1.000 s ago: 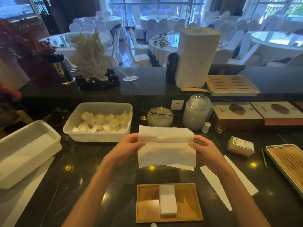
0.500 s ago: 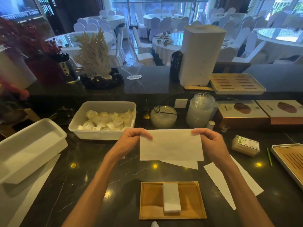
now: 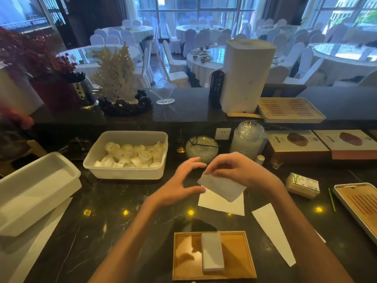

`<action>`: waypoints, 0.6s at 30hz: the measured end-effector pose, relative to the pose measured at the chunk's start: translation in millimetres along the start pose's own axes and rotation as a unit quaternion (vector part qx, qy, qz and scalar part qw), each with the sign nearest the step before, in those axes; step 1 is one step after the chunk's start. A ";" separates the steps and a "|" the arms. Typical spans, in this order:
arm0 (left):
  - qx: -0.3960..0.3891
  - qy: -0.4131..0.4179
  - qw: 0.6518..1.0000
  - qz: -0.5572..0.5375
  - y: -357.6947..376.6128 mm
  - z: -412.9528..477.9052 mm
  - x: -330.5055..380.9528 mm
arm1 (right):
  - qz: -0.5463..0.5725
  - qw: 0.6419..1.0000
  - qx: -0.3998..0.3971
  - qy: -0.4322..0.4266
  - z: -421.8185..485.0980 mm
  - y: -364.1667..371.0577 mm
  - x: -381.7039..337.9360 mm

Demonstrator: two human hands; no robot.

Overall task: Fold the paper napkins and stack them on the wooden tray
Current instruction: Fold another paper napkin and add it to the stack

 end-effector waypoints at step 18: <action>0.192 -0.067 0.942 -0.267 -5.3 -17.1 -18.7 | 0.360 0.871 0.294 0.156 -27.2 38.0 73.1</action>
Point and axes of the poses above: each hand's wrist, its own z-axis towards the middle knuckle, its own y-axis out of the palm, x = y × z, the point moved 9 cm from there along z, towards the middle knuckle, and after that the axes turned 2 degrees about -z, right-handed, at the moved point
